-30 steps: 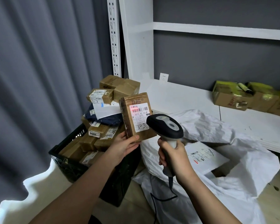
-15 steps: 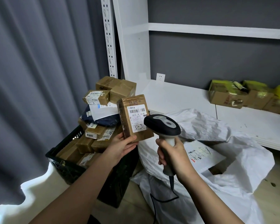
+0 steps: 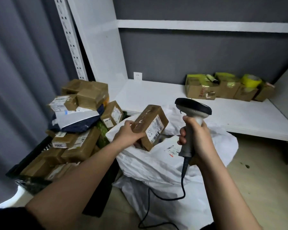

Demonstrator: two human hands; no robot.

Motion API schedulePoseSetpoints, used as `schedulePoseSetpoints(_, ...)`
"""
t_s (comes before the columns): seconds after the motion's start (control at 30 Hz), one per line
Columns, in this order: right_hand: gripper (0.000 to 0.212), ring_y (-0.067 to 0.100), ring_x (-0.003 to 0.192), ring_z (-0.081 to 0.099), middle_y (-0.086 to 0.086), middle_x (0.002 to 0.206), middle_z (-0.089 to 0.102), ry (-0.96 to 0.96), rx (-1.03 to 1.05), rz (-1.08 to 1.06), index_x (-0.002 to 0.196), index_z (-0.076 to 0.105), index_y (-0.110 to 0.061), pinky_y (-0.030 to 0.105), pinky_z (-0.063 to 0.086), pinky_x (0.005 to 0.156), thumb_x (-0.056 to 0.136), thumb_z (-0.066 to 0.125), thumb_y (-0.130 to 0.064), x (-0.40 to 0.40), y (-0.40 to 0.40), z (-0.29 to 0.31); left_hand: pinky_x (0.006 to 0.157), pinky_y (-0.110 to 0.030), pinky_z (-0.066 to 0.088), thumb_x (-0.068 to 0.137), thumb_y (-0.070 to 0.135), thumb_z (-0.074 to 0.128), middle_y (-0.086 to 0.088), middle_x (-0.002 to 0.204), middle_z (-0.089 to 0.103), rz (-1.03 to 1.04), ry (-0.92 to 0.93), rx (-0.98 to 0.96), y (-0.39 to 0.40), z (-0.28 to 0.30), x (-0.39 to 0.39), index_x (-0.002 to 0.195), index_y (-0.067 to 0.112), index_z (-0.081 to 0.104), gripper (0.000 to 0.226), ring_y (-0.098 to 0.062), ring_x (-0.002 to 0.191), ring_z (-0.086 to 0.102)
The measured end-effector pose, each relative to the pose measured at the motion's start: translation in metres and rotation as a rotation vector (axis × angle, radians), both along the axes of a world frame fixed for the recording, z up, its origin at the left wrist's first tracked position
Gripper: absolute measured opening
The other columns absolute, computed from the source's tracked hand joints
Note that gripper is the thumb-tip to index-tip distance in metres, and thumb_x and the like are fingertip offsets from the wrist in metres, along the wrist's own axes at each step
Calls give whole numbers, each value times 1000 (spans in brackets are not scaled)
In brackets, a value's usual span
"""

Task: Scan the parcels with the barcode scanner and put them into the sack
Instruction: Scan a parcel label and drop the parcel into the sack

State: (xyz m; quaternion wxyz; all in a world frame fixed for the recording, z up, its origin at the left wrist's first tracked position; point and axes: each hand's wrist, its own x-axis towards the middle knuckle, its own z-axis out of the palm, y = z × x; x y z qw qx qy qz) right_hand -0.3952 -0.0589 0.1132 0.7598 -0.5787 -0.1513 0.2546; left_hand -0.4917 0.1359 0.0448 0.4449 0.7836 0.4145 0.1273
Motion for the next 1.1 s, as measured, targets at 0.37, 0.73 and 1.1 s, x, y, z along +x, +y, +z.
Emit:
schedulePoseSetpoints(0.37,22,18,39,39,3,54,47,-37,-82,25,104,48,-9,26,36,46,90,60,-21,32,-14,-17,89,-23,39,84,45,62,-3,125,56,-455,415,217,-15,-55,96,129,16,52,55,-23,112,55)
schedulePoseSetpoints(0.73,17,17,36,38,4,51,45,29,-62,167,99,43,-9,25,34,42,93,57,-17,-5,34,-23,88,-28,48,94,29,57,4,111,66,-260,239,317,40,-15,-21,111,23,65,21,-15,105,60)
schedulePoseSetpoints(1.1,16,18,36,38,5,50,46,-6,-56,367,102,43,-8,28,36,45,95,56,-13,-112,147,-42,106,-38,37,85,38,66,-15,141,39,315,309,377,145,-1,-191,142,16,35,69,-32,130,41)
